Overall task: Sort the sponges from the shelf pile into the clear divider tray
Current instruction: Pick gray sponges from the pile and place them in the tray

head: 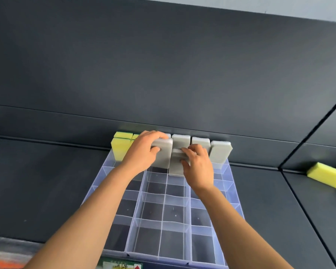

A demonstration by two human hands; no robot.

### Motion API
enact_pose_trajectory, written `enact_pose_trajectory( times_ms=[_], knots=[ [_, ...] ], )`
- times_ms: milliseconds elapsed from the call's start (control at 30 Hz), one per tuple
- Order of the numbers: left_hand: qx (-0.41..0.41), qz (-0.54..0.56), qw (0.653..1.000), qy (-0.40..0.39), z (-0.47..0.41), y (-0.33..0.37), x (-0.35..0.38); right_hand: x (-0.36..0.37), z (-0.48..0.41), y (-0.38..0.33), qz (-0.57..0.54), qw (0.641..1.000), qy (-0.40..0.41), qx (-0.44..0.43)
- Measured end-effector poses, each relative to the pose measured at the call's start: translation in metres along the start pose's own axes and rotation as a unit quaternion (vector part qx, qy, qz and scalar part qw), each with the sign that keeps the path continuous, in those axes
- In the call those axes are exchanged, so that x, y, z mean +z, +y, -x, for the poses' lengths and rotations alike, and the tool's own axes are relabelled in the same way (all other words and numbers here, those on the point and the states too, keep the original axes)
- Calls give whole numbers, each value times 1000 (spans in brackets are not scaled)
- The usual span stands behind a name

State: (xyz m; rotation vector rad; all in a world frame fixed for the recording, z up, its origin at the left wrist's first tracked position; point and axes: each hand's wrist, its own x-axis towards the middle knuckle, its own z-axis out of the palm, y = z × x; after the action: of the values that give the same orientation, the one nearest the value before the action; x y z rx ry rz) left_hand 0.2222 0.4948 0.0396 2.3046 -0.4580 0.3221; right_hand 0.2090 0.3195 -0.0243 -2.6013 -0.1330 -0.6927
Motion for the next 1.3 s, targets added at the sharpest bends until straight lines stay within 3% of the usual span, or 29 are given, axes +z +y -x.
enact_pose_trajectory(
  times_ms=[267, 500, 867, 1300],
  knots=[
    [15, -23, 1000, 16, -3, -17, 4, 0, -2, 2, 17, 1000, 12, -12],
    [51, -60, 997, -25, -2, -25, 20, 1, -2, 3, 29, 999, 28, -32],
    [86, -138, 987, 1, 7, -39, 36, 5, 1, -1, 51, 996, 36, -60],
    [104, -273, 956, 26, 26, -11, 46, -21, 20, -1, 100, 994, -35, -25]
  ],
)
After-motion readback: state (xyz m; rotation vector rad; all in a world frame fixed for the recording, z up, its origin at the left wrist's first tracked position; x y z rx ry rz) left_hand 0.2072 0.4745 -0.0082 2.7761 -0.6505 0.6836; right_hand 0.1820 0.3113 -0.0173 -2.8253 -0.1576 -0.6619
